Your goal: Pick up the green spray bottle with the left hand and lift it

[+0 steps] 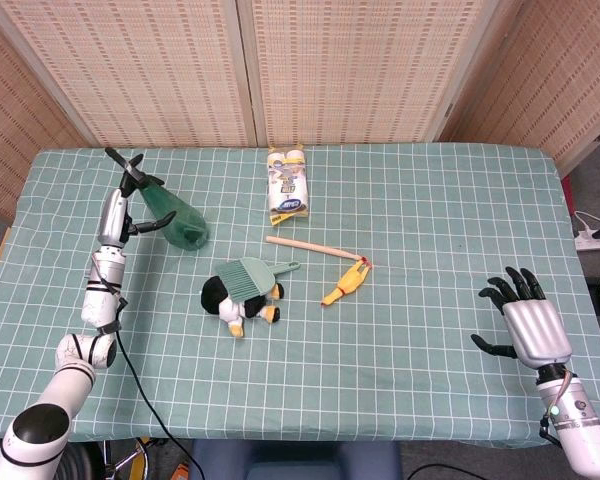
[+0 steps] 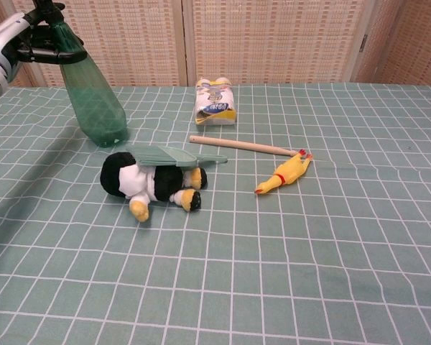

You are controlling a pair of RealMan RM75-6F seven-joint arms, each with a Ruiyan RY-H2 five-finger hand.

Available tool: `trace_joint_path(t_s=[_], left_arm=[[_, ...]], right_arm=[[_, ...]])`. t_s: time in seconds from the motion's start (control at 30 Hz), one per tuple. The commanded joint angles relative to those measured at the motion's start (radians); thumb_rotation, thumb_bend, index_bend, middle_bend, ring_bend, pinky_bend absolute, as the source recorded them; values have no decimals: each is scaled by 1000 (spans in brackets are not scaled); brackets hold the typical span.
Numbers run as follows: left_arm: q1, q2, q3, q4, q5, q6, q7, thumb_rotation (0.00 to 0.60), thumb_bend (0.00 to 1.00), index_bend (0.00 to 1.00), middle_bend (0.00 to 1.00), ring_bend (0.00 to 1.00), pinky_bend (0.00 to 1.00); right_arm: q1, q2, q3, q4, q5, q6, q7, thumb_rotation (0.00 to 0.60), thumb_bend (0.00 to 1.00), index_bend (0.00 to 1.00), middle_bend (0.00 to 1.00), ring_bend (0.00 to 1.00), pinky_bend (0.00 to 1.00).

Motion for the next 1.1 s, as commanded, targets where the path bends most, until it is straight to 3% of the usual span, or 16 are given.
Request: trace_joint_path(t_s=[0.03, 0.37, 0.57, 1.1], left_arm=[[10, 11, 12, -16, 12, 17, 4, 600, 128, 0, 324, 240, 200], [36, 35, 58, -74, 58, 76, 43, 600, 128, 0, 322, 240, 211], [23, 49, 86, -105, 81, 24, 93, 600, 127, 0, 294, 222, 211], [1, 71, 68, -152, 42, -114, 181, 600, 127, 0, 254, 197, 208]], right_arm=[[-2, -4, -2, 12, -17, 7, 20, 600, 147, 315, 189, 0, 0], [-6, -12, -6, 47, -64, 23, 82, 600, 147, 315, 196, 0, 0], [-9, -19, -8, 68, -92, 37, 118, 600, 147, 318, 204, 0, 0], [-10, -21, -11, 93, -122, 42, 167, 600, 147, 318, 211, 0, 0]])
